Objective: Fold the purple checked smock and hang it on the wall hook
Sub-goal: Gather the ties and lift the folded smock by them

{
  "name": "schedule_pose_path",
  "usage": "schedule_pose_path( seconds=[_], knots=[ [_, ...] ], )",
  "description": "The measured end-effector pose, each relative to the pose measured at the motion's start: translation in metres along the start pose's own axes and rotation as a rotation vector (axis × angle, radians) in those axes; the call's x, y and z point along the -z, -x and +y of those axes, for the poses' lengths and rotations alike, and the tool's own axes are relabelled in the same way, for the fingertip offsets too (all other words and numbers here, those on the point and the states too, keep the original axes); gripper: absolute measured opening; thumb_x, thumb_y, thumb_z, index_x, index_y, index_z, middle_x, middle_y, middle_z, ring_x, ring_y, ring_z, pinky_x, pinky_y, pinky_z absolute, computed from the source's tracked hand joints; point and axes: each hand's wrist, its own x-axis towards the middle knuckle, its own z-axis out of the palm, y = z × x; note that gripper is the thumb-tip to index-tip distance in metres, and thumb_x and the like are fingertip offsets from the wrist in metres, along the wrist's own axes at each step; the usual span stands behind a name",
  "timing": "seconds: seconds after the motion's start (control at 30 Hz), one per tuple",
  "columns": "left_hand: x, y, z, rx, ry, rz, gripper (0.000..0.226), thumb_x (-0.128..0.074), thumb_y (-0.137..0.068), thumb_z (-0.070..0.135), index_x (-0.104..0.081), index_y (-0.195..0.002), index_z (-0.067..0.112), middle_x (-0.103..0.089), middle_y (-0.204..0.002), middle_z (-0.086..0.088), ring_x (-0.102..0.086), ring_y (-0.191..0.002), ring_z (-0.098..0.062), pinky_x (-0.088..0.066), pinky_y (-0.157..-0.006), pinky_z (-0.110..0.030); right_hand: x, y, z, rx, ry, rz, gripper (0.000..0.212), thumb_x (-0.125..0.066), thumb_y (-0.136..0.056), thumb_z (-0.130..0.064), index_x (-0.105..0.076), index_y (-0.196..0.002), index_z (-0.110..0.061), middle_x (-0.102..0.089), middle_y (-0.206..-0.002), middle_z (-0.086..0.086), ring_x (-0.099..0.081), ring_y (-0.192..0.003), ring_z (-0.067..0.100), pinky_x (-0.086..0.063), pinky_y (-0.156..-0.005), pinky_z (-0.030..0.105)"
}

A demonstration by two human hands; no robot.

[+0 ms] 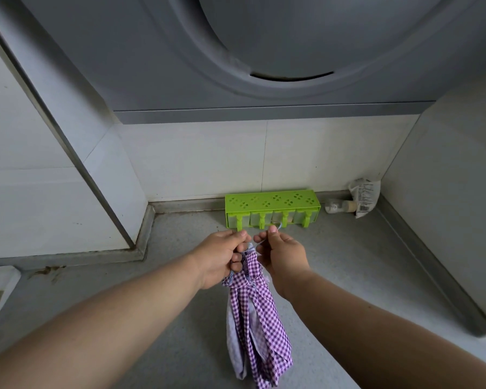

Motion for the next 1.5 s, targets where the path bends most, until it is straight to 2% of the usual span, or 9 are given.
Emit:
schedule_pose_path(
  seconds=[0.17, 0.3, 0.43, 0.53, 0.67, 0.77, 0.9, 1.17, 1.5],
  knots=[
    [-0.002, -0.004, -0.004, 0.136, 0.033, -0.081, 0.025, -0.040, -0.113, 0.024, -0.057, -0.099, 0.012, -0.032, -0.061, 0.005, -0.025, -0.051, -0.010, -0.022, -0.046, -0.025, -0.010, -0.009, 0.003, -0.040, 0.170, 0.017, 0.024, -0.067, -0.100, -0.030, -0.079, -0.086, -0.014, -0.063, -0.061, 0.000, -0.053, -0.050, 0.011, -0.051, -0.062, 0.032],
    [0.005, -0.006, -0.002, 0.295, 0.070, -0.196, 0.026, -0.030, -0.098, 0.026, -0.047, -0.080, 0.018, -0.030, -0.065, 0.003, -0.026, -0.049, -0.012, -0.025, -0.046, -0.026, -0.010, -0.016, 0.004, 0.122, 0.545, -0.004, 0.024, -0.073, -0.094, -0.039, -0.076, -0.084, -0.018, -0.075, -0.072, 0.002, -0.065, -0.060, 0.014, -0.061, -0.073, 0.044],
    [0.008, -0.005, -0.001, 0.324, 0.108, -0.196, 0.028, -0.026, -0.097, 0.034, -0.048, -0.084, 0.022, -0.028, -0.066, 0.003, -0.025, -0.049, -0.012, -0.024, -0.046, -0.025, -0.008, -0.017, 0.000, 0.261, 0.758, -0.008, 0.030, -0.080, -0.086, -0.042, -0.058, -0.089, -0.022, -0.074, -0.077, 0.001, -0.071, -0.070, 0.019, -0.060, -0.068, 0.041],
    [0.010, -0.005, -0.001, 0.338, 0.094, -0.171, 0.036, -0.024, -0.103, 0.040, -0.047, -0.082, 0.022, -0.027, -0.067, 0.003, -0.023, -0.051, -0.012, -0.021, -0.047, -0.026, -0.007, -0.013, -0.003, 0.334, 0.933, -0.150, 0.020, -0.074, -0.093, -0.039, -0.066, -0.081, -0.025, -0.073, -0.073, -0.002, -0.069, -0.066, 0.015, -0.058, -0.067, 0.037],
    [0.009, -0.005, -0.001, 0.345, 0.054, -0.152, 0.042, -0.023, -0.107, 0.045, -0.043, -0.082, 0.018, -0.029, -0.066, 0.002, -0.023, -0.052, -0.013, -0.020, -0.050, -0.028, -0.005, -0.007, -0.009, 0.359, 1.049, -0.224, 0.024, -0.058, -0.103, -0.037, -0.074, -0.091, -0.022, -0.072, -0.079, -0.003, -0.063, -0.067, 0.011, -0.049, -0.061, 0.029],
    [0.007, -0.005, -0.001, 0.341, 0.049, -0.125, 0.049, -0.026, -0.109, 0.046, -0.042, -0.069, 0.022, -0.029, -0.064, 0.002, -0.023, -0.051, -0.013, -0.020, -0.049, -0.027, -0.004, -0.001, -0.013, 0.363, 1.046, -0.311, 0.021, -0.065, -0.099, -0.041, -0.077, -0.104, -0.025, -0.074, -0.088, -0.010, -0.065, -0.076, 0.001, -0.045, -0.064, 0.020],
    [0.003, -0.007, -0.004, 0.316, -0.010, -0.119, 0.052, -0.033, -0.109, 0.042, -0.036, -0.060, 0.025, -0.027, -0.061, 0.005, -0.022, -0.050, -0.011, -0.016, -0.053, -0.027, -0.003, 0.000, -0.013, 0.366, 1.002, -0.315, 0.009, -0.074, -0.094, -0.030, -0.078, -0.099, -0.023, -0.075, -0.087, -0.010, -0.069, -0.083, 0.005, -0.051, -0.072, 0.022],
    [0.002, -0.009, -0.010, 0.230, 0.054, 0.025, 0.040, -0.035, -0.102, 0.011, -0.044, -0.063, 0.019, -0.032, -0.056, 0.003, -0.027, -0.046, -0.010, -0.024, -0.042, -0.023, 0.000, -0.001, -0.010, 0.393, 0.956, -0.331, 0.007, -0.069, -0.097, -0.026, -0.070, -0.089, -0.027, -0.075, -0.087, -0.008, -0.070, -0.085, 0.008, -0.058, -0.080, 0.032],
    [0.012, -0.011, -0.014, 0.259, 0.028, -0.048, 0.029, -0.037, -0.107, 0.013, -0.059, -0.089, 0.007, -0.051, -0.069, -0.006, -0.045, -0.053, -0.013, -0.043, -0.048, -0.026, -0.003, -0.003, -0.008, 0.126, 0.694, -0.314, 0.015, -0.061, -0.103, -0.019, -0.066, -0.096, -0.007, -0.071, -0.074, 0.001, -0.063, -0.068, 0.014, -0.054, -0.067, 0.033]
  ],
)
